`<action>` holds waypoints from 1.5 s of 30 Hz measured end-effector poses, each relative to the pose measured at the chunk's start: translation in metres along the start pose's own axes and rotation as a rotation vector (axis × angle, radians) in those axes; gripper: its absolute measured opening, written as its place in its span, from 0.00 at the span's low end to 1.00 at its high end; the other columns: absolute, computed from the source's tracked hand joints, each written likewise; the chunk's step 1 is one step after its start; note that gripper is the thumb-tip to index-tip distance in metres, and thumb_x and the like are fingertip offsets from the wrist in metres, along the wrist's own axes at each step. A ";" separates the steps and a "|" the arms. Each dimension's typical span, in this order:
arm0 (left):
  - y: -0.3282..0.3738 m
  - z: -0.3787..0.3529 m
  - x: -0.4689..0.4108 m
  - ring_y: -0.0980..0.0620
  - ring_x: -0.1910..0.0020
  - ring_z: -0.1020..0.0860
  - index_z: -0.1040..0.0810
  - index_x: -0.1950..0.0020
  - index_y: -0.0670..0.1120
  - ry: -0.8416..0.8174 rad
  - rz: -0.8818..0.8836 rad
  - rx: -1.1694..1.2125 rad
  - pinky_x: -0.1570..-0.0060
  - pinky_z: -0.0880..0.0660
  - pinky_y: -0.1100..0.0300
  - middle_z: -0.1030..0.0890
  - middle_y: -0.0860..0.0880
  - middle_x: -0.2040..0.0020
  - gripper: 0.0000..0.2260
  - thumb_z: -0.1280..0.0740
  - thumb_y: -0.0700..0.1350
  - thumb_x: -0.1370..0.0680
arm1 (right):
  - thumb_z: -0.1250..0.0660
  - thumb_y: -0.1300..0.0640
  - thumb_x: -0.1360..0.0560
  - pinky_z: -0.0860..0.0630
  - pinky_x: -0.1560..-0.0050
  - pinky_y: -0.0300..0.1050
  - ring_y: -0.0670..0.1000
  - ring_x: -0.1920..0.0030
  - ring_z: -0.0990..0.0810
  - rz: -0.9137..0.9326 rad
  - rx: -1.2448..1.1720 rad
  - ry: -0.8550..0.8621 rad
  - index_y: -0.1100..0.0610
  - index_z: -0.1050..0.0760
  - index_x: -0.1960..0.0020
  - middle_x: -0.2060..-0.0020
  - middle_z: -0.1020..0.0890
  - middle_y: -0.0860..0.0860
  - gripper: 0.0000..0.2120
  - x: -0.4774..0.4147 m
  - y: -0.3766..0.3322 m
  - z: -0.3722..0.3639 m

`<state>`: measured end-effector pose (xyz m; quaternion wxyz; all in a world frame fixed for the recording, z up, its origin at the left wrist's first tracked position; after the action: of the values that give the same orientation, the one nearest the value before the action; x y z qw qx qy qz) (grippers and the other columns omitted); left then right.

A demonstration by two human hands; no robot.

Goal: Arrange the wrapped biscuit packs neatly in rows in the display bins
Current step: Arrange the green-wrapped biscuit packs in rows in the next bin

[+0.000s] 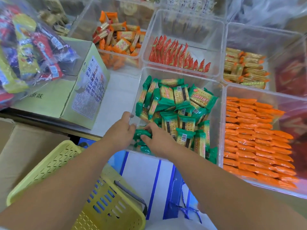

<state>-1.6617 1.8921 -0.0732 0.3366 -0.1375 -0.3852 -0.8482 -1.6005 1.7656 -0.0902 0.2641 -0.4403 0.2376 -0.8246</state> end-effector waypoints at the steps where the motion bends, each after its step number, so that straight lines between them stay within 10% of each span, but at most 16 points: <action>1: -0.002 -0.001 -0.002 0.45 0.59 0.22 0.38 0.30 0.50 -0.046 -0.011 0.015 0.54 0.23 0.47 0.23 0.44 0.57 0.13 0.45 0.49 0.15 | 0.39 0.45 0.18 0.27 0.50 0.47 0.55 0.46 0.22 -0.019 -0.012 -0.015 0.49 0.34 0.31 0.40 0.22 0.54 0.17 -0.003 0.002 -0.001; 16: 0.000 0.002 -0.005 0.46 0.66 0.23 0.38 0.35 0.48 0.022 -0.181 -0.080 0.67 0.28 0.49 0.24 0.47 0.63 0.10 0.46 0.50 0.15 | 0.43 0.52 0.15 0.15 0.52 0.49 0.54 0.46 0.21 -0.263 -0.497 -0.005 0.46 0.33 0.26 0.39 0.27 0.53 0.18 -0.007 0.006 -0.019; 28: 0.003 0.009 0.002 0.46 0.64 0.23 0.38 0.33 0.48 0.136 -0.084 -0.266 0.63 0.25 0.48 0.24 0.48 0.61 0.12 0.46 0.50 0.15 | 0.48 0.40 0.16 0.26 0.48 0.49 0.56 0.50 0.20 -0.078 0.034 -0.065 0.58 0.29 0.28 0.33 0.24 0.58 0.28 -0.019 0.014 -0.004; 37: 0.006 0.012 0.007 0.42 0.47 0.22 0.56 0.20 0.55 0.223 -0.014 -0.437 0.52 0.22 0.47 0.29 0.46 0.35 0.38 0.36 0.62 0.21 | 0.46 0.40 0.16 0.24 0.48 0.50 0.58 0.45 0.21 0.060 0.403 0.006 0.58 0.25 0.33 0.42 0.20 0.58 0.25 -0.026 -0.002 0.008; 41: 0.000 0.009 0.003 0.44 0.47 0.21 0.56 0.21 0.55 0.230 -0.030 -0.357 0.53 0.23 0.48 0.29 0.46 0.34 0.36 0.37 0.59 0.20 | 0.42 0.59 0.18 0.22 0.50 0.50 0.57 0.48 0.21 0.167 0.361 -0.003 0.55 0.24 0.32 0.41 0.19 0.58 0.17 -0.026 0.000 0.022; 45: -0.003 0.006 0.000 0.44 0.49 0.21 0.55 0.22 0.57 0.248 -0.066 -0.314 0.55 0.25 0.49 0.27 0.46 0.36 0.33 0.38 0.54 0.19 | 0.41 0.72 0.27 0.21 0.52 0.53 0.59 0.40 0.22 0.200 0.650 -0.074 0.51 0.37 0.22 0.27 0.29 0.51 0.35 -0.029 0.001 0.015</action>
<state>-1.6641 1.8982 -0.0712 0.3278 -0.0703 -0.2080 -0.9189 -1.5735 1.7811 -0.1004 0.4786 -0.3371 -0.0051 -0.8107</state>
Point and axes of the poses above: each hand's wrist, its own x-axis away from the middle knuckle, its own z-axis out of the back of the hand, y = z × x, the point moved 9 cm from there along -x, towards the middle knuckle
